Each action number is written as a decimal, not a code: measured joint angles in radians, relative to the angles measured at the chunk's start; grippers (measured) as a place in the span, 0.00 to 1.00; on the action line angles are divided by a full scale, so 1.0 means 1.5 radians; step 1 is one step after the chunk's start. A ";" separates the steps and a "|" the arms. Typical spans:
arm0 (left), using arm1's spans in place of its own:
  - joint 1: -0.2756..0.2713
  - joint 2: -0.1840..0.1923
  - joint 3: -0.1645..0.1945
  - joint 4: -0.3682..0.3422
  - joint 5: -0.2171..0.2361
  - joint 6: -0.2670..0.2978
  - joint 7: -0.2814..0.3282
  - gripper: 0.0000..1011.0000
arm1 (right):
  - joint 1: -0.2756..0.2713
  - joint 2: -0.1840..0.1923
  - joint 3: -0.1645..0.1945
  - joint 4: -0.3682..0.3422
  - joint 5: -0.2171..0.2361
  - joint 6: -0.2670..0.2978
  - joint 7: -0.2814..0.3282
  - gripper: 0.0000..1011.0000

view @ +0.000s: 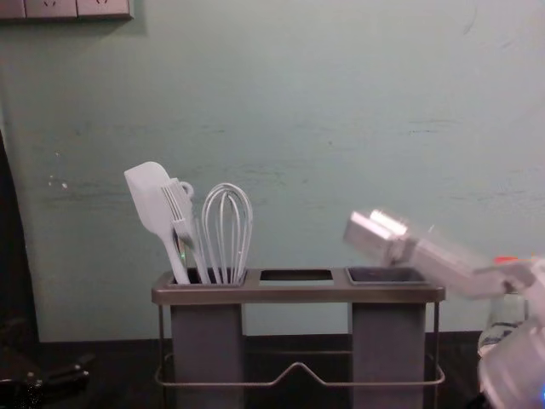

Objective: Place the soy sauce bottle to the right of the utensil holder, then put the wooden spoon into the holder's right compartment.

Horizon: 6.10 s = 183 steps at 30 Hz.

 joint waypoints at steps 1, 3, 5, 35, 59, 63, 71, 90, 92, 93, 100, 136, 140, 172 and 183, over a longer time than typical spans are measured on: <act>0.000 0.000 0.000 0.000 0.000 0.000 0.000 1.00 | -0.006 0.003 0.005 -0.011 0.000 -0.005 -0.001 0.83; 0.000 0.000 0.000 0.000 0.000 0.000 0.000 1.00 | -0.023 0.012 0.022 -0.042 -0.001 -0.018 -0.001 0.83; 0.000 0.000 0.000 0.000 0.000 0.000 0.000 1.00 | -0.035 0.018 0.033 -0.064 -0.001 -0.029 -0.002 0.83; 0.000 0.000 0.000 0.000 0.000 0.000 0.000 1.00 | -0.159 0.074 0.218 -0.283 -0.033 -0.423 0.010 0.83; 0.000 0.000 0.000 0.000 0.000 0.000 0.000 1.00 | 0.062 -0.037 0.169 -0.047 -0.077 -0.495 0.024 0.83; 0.000 0.000 0.000 0.000 0.000 0.000 0.000 1.00 | 0.091 -0.048 0.156 0.002 -0.083 -0.506 0.035 0.83; 0.000 0.000 0.000 0.000 0.000 0.000 0.000 1.00 | 0.123 -0.061 0.139 0.065 -0.088 -0.523 0.051 0.83; 0.000 0.000 0.000 0.000 0.000 0.000 0.000 1.00 | 0.122 -0.064 0.132 0.101 -0.086 -0.535 0.064 0.83; 0.000 0.000 0.000 0.000 0.000 0.000 0.000 1.00 | 0.117 -0.061 0.132 0.101 -0.084 -0.537 0.067 0.83; 0.000 0.000 0.000 0.000 0.000 0.000 0.000 1.00 | 0.112 -0.059 0.132 0.099 -0.082 -0.537 0.068 0.83; 0.000 0.000 0.000 0.000 0.000 0.000 0.000 1.00 | 0.085 -0.044 0.138 0.076 -0.068 -0.537 0.075 0.83; 0.000 0.000 0.000 0.000 0.000 0.000 0.000 1.00 | -0.024 0.042 0.153 -0.018 -0.011 -0.537 0.081 0.83; 0.000 0.000 0.000 0.000 0.000 0.000 0.000 1.00 | -0.023 0.040 0.144 -0.007 -0.015 -0.539 0.081 0.83; 0.000 0.000 0.000 0.000 0.000 0.000 0.000 1.00 | -0.019 0.024 0.128 0.024 -0.047 -0.541 0.072 0.83; 0.000 0.000 0.000 0.000 0.000 0.000 0.000 1.00 | -0.019 0.025 0.129 0.023 -0.046 -0.541 0.071 0.99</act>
